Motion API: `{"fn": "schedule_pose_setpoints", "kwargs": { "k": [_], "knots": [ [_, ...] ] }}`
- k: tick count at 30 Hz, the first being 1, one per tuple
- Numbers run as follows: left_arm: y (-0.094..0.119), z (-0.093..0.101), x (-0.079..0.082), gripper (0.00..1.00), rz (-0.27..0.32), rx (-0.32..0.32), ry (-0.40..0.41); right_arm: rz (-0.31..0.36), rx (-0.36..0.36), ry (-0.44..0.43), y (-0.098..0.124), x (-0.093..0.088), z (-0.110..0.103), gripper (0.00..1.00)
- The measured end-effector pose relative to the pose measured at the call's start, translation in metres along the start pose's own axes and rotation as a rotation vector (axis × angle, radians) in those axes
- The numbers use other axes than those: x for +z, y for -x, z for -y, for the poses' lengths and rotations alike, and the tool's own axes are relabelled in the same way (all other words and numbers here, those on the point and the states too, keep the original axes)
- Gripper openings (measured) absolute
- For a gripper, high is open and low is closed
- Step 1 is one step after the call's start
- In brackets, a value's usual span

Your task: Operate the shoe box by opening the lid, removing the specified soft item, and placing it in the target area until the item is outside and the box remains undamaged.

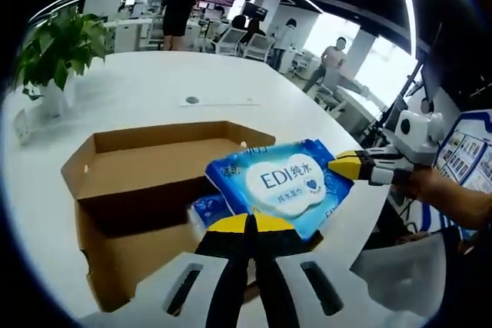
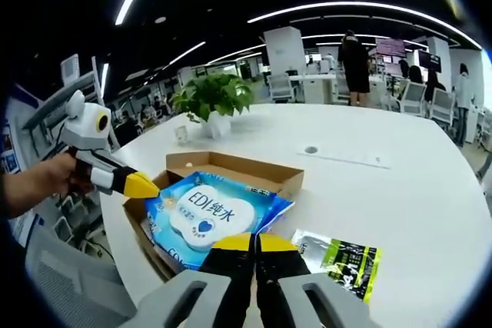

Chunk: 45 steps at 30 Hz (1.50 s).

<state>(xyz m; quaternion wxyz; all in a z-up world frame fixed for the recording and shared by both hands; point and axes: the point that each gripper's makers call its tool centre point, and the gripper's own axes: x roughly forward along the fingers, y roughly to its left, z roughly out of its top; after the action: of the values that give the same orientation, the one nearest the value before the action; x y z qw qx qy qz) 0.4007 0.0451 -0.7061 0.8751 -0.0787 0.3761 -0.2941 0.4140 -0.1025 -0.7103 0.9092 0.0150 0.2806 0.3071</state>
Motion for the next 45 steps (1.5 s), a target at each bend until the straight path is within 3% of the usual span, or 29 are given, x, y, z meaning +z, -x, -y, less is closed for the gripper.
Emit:
{"fn": "schedule_pose_setpoints", "kwargs": {
  "k": [28, 45],
  "knots": [
    [-0.039, 0.053, 0.016, 0.00, -0.003, -0.073, -0.053, 0.006, -0.071, -0.027, 0.038, -0.007, 0.051, 0.00],
    [-0.065, 0.079, 0.014, 0.00, -0.011, -0.105, -0.076, -0.002, -0.115, -0.042, 0.055, -0.017, 0.081, 0.00]
  ]
}}
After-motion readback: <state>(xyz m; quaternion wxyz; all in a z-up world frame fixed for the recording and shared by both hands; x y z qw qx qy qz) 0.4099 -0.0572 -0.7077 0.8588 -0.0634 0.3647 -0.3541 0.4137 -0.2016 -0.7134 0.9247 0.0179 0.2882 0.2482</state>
